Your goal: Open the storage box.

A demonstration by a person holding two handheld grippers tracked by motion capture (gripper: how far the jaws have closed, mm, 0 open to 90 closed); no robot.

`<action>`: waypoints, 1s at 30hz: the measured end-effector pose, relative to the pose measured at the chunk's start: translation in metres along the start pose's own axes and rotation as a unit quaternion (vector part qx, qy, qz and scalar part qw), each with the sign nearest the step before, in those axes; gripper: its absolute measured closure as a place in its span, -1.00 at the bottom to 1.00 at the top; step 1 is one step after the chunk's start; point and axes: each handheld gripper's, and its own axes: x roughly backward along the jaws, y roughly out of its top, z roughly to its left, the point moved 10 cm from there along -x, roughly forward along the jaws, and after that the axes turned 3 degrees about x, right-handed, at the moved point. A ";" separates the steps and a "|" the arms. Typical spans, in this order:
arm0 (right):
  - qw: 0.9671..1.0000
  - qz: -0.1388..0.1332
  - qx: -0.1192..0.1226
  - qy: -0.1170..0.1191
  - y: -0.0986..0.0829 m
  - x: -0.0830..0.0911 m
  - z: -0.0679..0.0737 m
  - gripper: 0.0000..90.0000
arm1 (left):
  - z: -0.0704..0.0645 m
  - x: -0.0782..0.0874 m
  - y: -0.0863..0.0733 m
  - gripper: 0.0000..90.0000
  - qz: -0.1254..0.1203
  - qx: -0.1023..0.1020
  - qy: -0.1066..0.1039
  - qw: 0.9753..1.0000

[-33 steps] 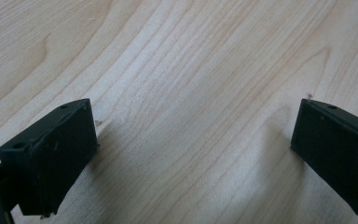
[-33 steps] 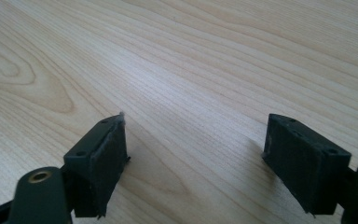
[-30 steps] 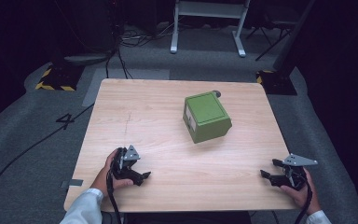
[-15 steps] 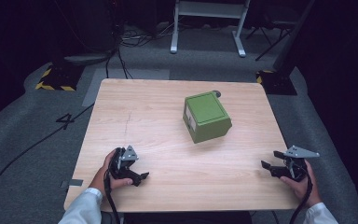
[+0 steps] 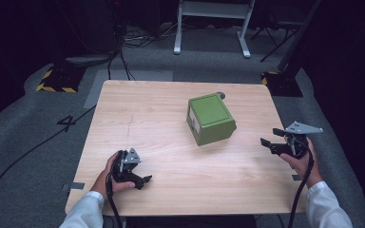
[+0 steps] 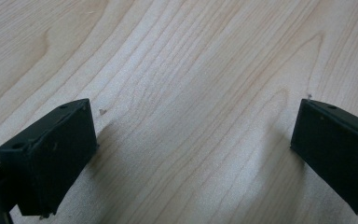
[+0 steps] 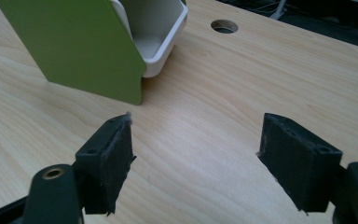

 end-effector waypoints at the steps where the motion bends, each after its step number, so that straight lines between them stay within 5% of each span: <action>1: 1.000 0.000 0.005 -0.002 0.008 -0.007 0.000 -0.41 | 0.000 0.000 0.000 -0.99 0.000 0.000 0.000 1.000; 15: 1.000 -0.009 -0.005 -0.001 0.060 -0.056 0.000 -0.37 | 0.000 0.000 0.000 -0.99 -0.002 0.001 0.002 1.000; 30: 0.999 0.035 -0.018 0.007 0.056 -0.109 0.002 -0.35 | -0.002 0.003 -0.004 -0.99 -0.001 0.008 0.008 1.000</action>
